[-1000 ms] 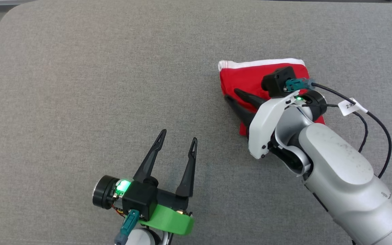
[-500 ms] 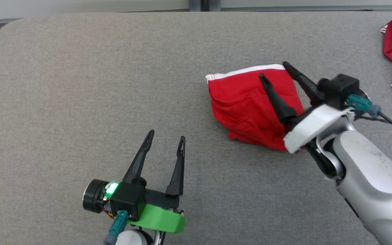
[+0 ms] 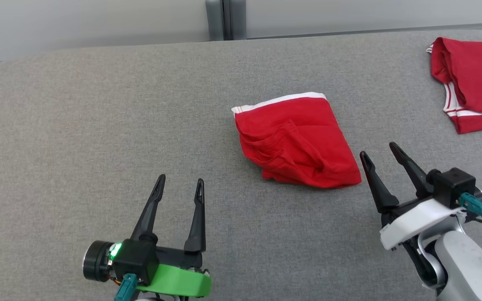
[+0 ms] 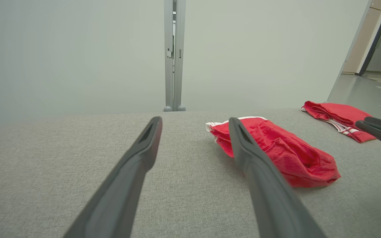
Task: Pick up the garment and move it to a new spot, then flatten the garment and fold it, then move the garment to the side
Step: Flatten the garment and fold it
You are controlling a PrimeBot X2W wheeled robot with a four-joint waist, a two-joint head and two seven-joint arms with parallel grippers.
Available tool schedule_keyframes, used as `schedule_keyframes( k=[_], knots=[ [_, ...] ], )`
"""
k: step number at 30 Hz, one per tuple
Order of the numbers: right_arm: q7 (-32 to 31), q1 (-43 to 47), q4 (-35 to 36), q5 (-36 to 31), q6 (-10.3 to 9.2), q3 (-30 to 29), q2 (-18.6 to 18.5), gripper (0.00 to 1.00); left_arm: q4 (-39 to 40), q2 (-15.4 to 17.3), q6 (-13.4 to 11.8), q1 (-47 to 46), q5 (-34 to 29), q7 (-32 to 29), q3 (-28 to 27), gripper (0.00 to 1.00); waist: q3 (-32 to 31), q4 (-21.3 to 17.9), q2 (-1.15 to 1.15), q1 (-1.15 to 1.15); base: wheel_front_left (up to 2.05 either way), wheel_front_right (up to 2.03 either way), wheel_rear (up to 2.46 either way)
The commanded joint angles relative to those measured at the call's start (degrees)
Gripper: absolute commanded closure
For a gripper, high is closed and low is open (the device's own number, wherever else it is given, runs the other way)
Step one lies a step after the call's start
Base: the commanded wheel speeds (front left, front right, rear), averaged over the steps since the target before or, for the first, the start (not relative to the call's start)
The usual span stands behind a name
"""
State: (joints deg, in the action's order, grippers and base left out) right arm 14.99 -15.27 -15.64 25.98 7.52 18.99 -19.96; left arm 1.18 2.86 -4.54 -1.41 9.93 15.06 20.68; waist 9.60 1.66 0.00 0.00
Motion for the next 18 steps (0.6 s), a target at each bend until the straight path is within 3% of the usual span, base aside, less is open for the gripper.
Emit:
schedule_keyframes(
  k=[1, 2, 3, 4, 5, 13, 18],
  knots=[
    [0.20, 1.25, 0.83, -0.61, -0.08, -0.57, 0.27, 0.00, 0.23, 0.07, 0.34, 0.91, -0.50, 0.12, -0.15, 0.00, -0.62, 0.05, 0.00, 0.00, 0.00, 0.00, 0.00],
    [0.21, 1.78, 1.18, -0.77, -0.07, -0.43, 0.27, 0.00, 0.25, 0.08, 0.48, 1.09, -0.56, 0.12, -0.09, 0.00, -0.73, 0.31, 0.00, 0.00, 0.00, 0.00, 0.00],
    [0.21, 2.29, 1.39, -0.62, -0.07, -0.24, 0.24, 0.24, 0.28, 0.08, 0.52, 1.20, -0.61, 0.12, 0.06, 0.00, -0.80, 0.69, 0.00, 0.00, 0.00, 0.00, 0.00],
    [0.21, 2.54, 1.50, -0.51, -0.08, 0.05, 0.01, 0.55, 0.34, 0.08, 0.56, 1.16, -0.66, 0.12, 0.26, 0.00, -0.82, 1.08, 0.00, 0.00, 0.00, 0.00, 0.00],
    [0.21, 2.49, 1.44, -0.31, -0.07, 0.55, -0.39, 1.00, 0.43, 0.08, 0.50, 1.10, -0.74, 0.12, 0.46, 0.00, -0.81, 1.59, 0.00, 0.00, 0.00, 0.00, 0.00],
    [0.22, -4.89, -2.37, 1.49, -0.08, 4.97, -5.31, 1.00, 0.57, 0.08, 0.12, -0.02, 0.59, 0.07, 2.41, 0.00, 1.36, 7.19, 0.00, 0.00, 0.00, 0.00, 0.00],
    [0.18, -11.42, -7.47, 5.76, -0.08, 13.17, -10.46, 1.00, 0.65, 0.07, -0.47, -1.27, 1.40, 0.07, 3.89, 0.00, 3.18, 11.08, 0.00, 0.00, 0.00, 0.00, 0.00]
  ],
)
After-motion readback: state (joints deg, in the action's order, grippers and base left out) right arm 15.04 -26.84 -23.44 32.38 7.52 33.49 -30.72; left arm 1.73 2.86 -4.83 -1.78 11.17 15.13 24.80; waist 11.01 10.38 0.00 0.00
